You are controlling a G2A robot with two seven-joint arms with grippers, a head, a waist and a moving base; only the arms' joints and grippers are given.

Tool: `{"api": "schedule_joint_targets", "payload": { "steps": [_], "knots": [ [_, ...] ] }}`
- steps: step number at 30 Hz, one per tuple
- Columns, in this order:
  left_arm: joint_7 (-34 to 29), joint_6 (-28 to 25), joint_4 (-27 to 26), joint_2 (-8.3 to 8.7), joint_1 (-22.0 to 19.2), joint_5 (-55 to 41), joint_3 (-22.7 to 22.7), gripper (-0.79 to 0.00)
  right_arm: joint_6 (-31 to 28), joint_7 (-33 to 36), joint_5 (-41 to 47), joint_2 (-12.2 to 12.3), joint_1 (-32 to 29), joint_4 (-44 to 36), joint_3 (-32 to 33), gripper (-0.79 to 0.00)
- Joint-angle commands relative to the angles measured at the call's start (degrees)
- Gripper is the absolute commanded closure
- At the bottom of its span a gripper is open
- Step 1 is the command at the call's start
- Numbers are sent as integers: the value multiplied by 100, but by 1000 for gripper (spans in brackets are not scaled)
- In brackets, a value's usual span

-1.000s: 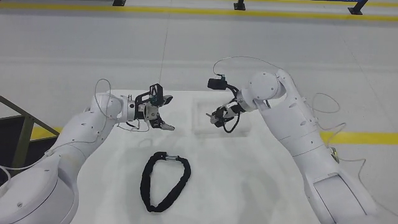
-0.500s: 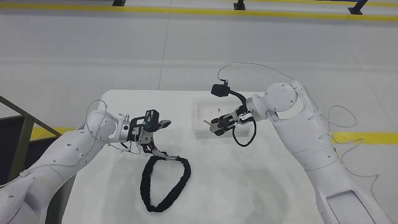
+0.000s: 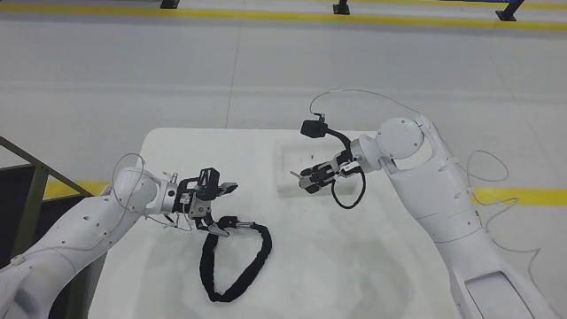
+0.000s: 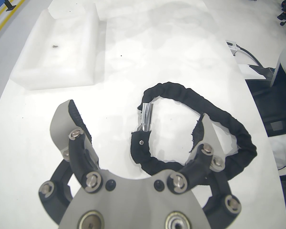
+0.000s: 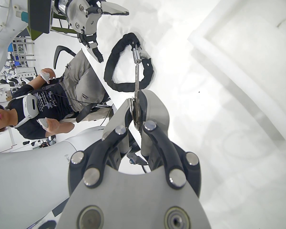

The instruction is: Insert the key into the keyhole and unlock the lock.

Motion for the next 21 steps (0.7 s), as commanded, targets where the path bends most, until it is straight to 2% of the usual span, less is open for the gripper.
{"api": "schedule_joint_targets", "payload": {
  "steps": [1,7,9,13,16,21],
  "knots": [
    [0,0,0,0,0,0,0,-785,0,0,0,0,0,0,0,0],
    [0,0,0,0,0,0,0,-785,0,0,0,0,0,0,0,0],
    [-286,191,-18,0,100,-84,-61,-785,0,0,0,0,0,0,0,0],
    [-783,179,-95,-4,205,-179,-155,-785,0,0,0,0,0,0,0,0],
    [-1033,446,-163,-19,278,-99,-222,-785,0,0,0,0,0,0,0,0],
    [-1019,768,-154,-101,422,228,-217,-785,0,0,0,0,0,0,0,0]
  ]
}}
